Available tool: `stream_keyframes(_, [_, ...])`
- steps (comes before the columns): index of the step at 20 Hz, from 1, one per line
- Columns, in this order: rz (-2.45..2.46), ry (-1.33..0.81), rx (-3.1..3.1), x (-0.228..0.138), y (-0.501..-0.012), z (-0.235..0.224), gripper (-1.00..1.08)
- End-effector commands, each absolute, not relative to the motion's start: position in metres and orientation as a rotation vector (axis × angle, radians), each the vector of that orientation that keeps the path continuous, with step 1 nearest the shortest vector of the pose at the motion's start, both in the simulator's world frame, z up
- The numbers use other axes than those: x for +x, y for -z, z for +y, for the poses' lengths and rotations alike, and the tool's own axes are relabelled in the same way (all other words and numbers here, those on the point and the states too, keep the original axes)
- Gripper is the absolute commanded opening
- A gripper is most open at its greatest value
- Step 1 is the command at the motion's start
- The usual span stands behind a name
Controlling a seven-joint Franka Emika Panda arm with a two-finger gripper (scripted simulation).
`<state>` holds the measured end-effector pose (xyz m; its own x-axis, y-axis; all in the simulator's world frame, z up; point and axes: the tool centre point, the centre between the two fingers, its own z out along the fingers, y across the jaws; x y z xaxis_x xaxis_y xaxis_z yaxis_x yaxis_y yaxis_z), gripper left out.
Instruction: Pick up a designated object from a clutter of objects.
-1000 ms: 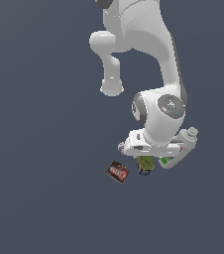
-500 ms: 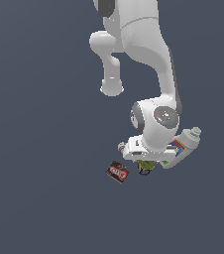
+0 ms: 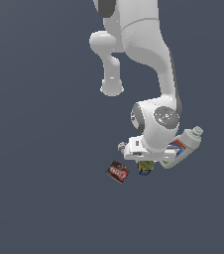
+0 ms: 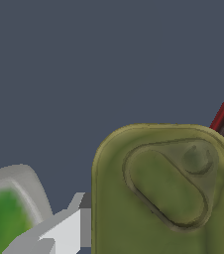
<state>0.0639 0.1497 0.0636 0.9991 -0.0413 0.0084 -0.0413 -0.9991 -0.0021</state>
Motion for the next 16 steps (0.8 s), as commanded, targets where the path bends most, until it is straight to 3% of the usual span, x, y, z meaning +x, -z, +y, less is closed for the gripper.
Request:
stream_keyframes(1, [0.060,0.000,-3.141,0.061,-0.059,0.150,-1.00])
stream_keyframes(9, [0.063,0.007,-3.140,0.063,-0.077,0.150,-1.00])
stream_keyframes(16, [0.063,0.007,-3.140,0.063,-0.125,0.150,-1.00])
